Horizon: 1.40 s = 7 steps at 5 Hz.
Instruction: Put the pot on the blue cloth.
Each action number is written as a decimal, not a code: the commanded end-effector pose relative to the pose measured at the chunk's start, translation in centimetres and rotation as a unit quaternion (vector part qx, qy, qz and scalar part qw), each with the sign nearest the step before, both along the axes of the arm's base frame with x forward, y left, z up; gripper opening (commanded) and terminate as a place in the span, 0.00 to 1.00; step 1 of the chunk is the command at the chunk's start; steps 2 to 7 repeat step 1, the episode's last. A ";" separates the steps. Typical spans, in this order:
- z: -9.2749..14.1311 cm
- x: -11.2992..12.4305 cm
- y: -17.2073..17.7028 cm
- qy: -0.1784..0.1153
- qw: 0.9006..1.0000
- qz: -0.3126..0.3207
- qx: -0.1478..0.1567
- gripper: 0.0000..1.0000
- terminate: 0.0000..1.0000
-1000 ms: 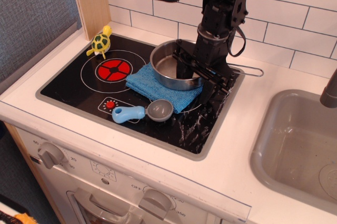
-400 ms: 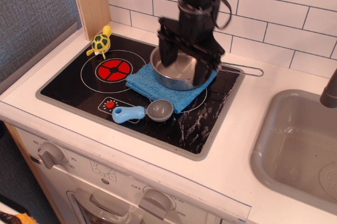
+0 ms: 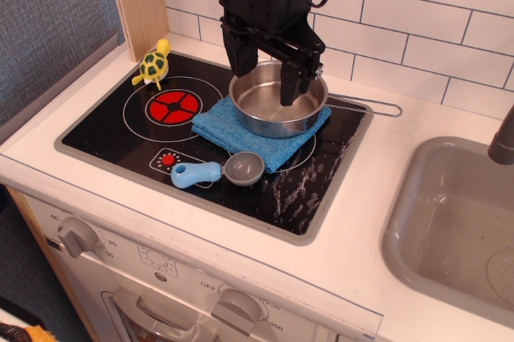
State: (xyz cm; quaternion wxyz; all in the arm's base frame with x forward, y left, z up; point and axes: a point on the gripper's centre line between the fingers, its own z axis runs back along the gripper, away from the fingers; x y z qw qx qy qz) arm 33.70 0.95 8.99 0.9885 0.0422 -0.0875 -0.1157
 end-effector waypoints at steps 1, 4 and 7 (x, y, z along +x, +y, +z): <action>1.4 -0.6 -0.1 -0.023 1.000 -0.002 0.002 1.00 1.00; 1.4 -0.6 -0.1 -0.023 1.000 -0.002 0.002 1.00 1.00; 1.4 -0.6 -0.1 -0.023 1.000 -0.002 0.002 1.00 1.00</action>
